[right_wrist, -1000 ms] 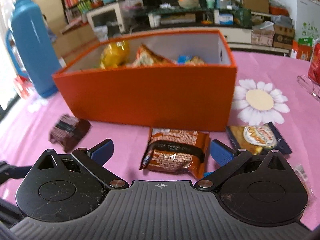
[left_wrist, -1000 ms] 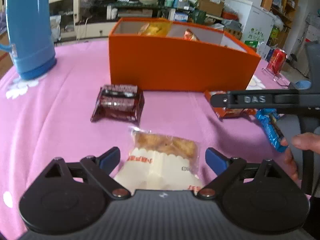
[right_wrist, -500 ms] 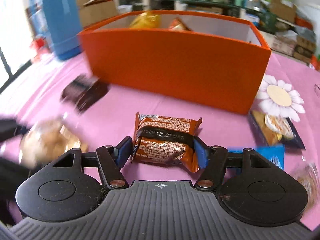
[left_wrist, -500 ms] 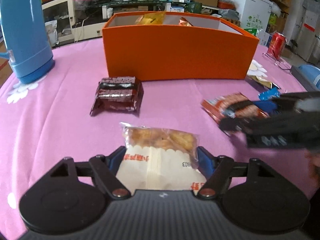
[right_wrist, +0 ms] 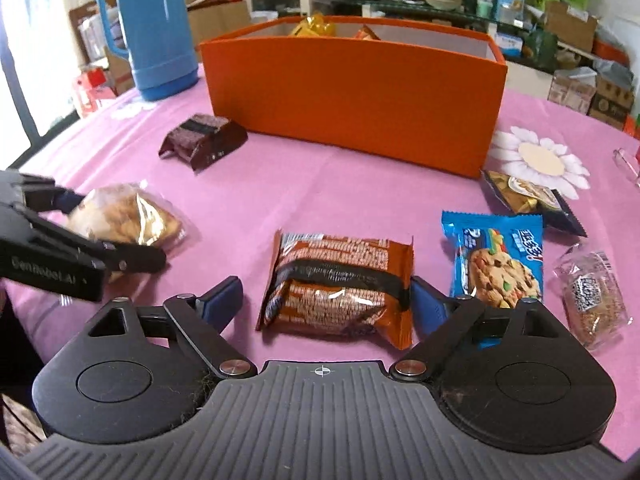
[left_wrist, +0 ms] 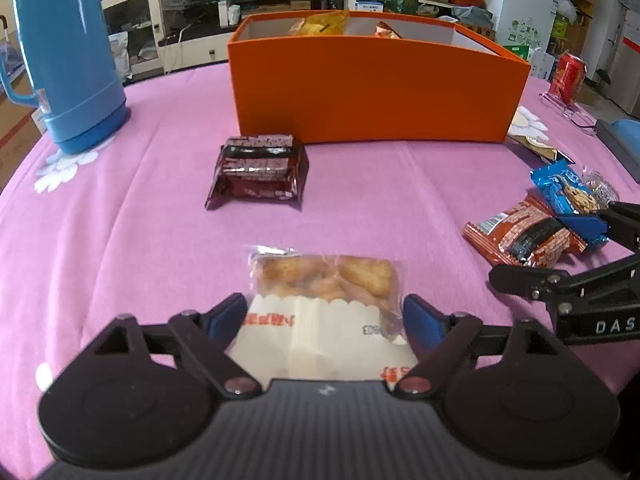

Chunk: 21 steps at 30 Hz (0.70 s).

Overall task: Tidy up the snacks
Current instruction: 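Grasp the brown wrapped pack with the right tool while the left tool holds the pastry bag, then carry both packets over the orange box and open both tools to drop them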

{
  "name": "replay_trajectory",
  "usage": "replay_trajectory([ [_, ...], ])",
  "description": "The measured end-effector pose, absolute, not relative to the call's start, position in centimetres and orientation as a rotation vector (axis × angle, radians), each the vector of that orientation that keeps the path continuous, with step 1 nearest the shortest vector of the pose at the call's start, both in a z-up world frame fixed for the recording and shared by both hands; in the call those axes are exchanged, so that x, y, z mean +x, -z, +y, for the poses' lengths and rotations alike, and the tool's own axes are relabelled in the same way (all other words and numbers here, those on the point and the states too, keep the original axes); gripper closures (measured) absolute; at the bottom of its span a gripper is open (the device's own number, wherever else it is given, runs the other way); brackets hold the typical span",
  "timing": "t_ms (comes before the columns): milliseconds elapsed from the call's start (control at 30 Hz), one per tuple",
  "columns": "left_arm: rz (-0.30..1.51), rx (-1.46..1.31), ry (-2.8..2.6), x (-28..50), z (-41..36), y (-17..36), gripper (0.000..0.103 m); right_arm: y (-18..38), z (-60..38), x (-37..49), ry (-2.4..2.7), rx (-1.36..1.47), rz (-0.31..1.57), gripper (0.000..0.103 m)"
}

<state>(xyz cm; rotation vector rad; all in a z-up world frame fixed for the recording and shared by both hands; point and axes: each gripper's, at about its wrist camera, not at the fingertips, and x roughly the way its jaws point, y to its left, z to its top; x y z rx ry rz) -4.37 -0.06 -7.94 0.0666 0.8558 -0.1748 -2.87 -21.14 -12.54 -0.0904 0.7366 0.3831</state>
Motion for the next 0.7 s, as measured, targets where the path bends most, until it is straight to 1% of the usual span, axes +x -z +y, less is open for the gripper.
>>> replay_trajectory([
  [67, 0.858, 0.074, 0.170, -4.3, -0.2, 8.0, 0.013, 12.6, -21.1, -2.4, -0.380, -0.068, 0.740, 0.029],
  [133, 0.869, 0.081, 0.170, -4.2, -0.4, 8.3, 0.015, 12.7, -20.9, -2.3, -0.378, -0.076, 0.734, 0.028],
  [167, 0.866, 0.079, 0.172, -4.2, -0.5, 8.3, 0.018, 12.8, -20.6, -2.4, -0.376, -0.101, 0.731, 0.031],
  [200, 0.861, 0.074, 0.181, -4.2, -0.5, 8.1, 0.027, 13.0, -20.2, -2.6, -0.369, -0.144, 0.725, 0.034],
  [267, 0.846, 0.076, 0.173, -4.5, -0.6, 7.8, 0.032, 12.7, -20.2, -2.9, -0.394, -0.148, 0.715, 0.060],
  [300, 0.834, 0.089, 0.161, -4.6, -0.7, 7.7, 0.037, 12.5, -20.3, -3.0, -0.400, -0.143, 0.717, 0.062],
  [333, 0.822, 0.098, 0.155, -4.8, -0.7, 7.5, 0.037, 12.4, -20.4, -3.1, -0.404, -0.134, 0.717, 0.064],
  [567, 0.789, 0.009, 0.149, -4.8, 0.7, 6.2, 0.037, 10.9, -22.1, -3.7, -0.399, -0.046, 0.671, 0.066],
  [700, 0.768, -0.056, 0.164, -4.2, 1.3, 4.8, 0.037, 8.5, -23.2, -3.8, -0.399, 0.044, 0.600, 0.066],
])
